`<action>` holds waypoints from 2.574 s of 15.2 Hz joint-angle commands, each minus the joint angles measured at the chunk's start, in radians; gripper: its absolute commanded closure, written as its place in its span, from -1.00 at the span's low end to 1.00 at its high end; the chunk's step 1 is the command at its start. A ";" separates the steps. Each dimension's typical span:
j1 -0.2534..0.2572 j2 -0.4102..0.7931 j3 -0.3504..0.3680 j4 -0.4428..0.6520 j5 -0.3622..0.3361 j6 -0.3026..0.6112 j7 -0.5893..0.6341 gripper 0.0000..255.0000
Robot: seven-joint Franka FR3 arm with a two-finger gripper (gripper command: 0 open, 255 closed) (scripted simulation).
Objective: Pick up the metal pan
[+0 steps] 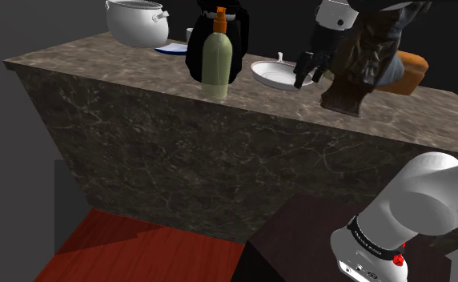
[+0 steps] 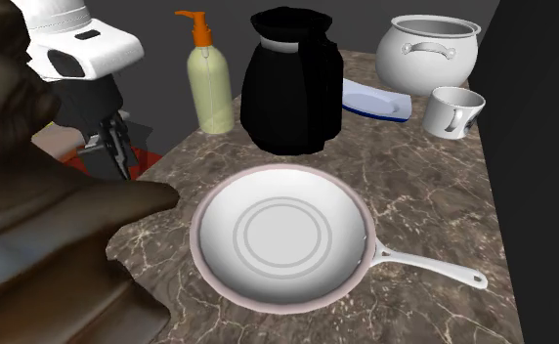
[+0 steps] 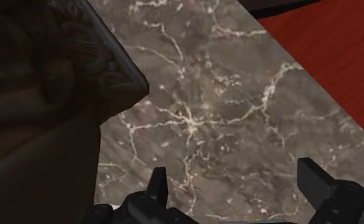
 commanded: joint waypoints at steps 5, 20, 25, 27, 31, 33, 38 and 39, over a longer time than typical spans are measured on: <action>-0.054 0.203 -0.016 0.122 -0.041 0.113 0.066 -1.00; -0.150 0.669 -0.081 0.602 -0.109 0.200 0.216 -1.00; -0.182 0.833 -0.112 0.823 -0.110 0.177 0.250 -1.00; -0.196 0.904 -0.125 0.926 -0.105 0.158 0.260 -1.00; -0.197 0.904 -0.126 0.886 -0.108 0.199 0.270 -1.00; -0.197 0.901 -0.126 0.856 -0.111 0.226 0.275 -1.00; -0.196 0.898 -0.126 0.817 -0.114 0.262 0.282 1.00; -0.196 0.898 -0.126 0.816 -0.114 0.262 0.283 1.00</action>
